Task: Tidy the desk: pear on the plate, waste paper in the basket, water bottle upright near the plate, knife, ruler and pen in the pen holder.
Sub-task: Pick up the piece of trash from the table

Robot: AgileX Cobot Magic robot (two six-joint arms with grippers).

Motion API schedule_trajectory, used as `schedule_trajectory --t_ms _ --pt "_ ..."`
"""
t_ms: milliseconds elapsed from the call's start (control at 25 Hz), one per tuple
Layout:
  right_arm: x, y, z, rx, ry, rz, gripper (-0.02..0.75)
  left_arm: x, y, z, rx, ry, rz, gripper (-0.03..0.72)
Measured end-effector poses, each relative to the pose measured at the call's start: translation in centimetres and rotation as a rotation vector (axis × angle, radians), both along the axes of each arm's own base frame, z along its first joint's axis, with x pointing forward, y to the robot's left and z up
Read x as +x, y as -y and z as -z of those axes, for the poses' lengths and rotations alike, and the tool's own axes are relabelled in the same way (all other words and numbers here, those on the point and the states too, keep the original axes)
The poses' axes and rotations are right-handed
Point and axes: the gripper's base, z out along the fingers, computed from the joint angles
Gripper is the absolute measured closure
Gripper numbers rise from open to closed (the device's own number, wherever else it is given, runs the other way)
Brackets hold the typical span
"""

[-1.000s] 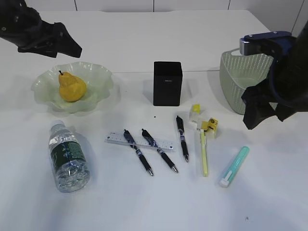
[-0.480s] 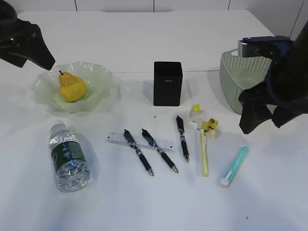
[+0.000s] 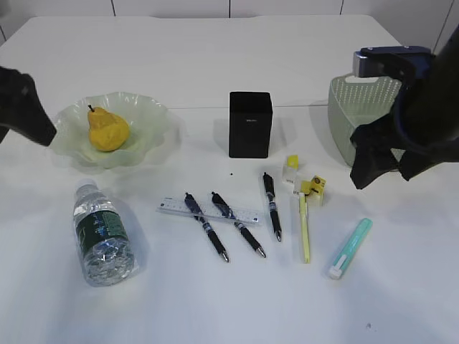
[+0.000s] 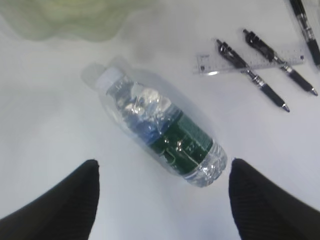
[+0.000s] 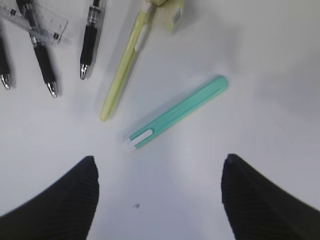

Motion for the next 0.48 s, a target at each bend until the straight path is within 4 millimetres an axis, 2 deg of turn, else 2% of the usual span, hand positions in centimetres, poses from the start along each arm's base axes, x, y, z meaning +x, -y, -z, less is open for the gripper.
schedule_trajectory --t_ms 200,360,480 --pt "0.9 -0.2 0.4 -0.002 0.019 -0.003 0.174 -2.8 -0.4 1.9 0.005 -0.042 -0.022 0.132" --pt "3.1 -0.6 1.0 -0.015 0.006 -0.02 0.183 -3.9 -0.6 2.4 0.006 -0.062 -0.025 0.137" --pt "5.2 -1.0 1.2 -0.017 0.008 -0.026 0.184 -4.0 -0.6 2.4 0.006 -0.06 -0.025 0.137"
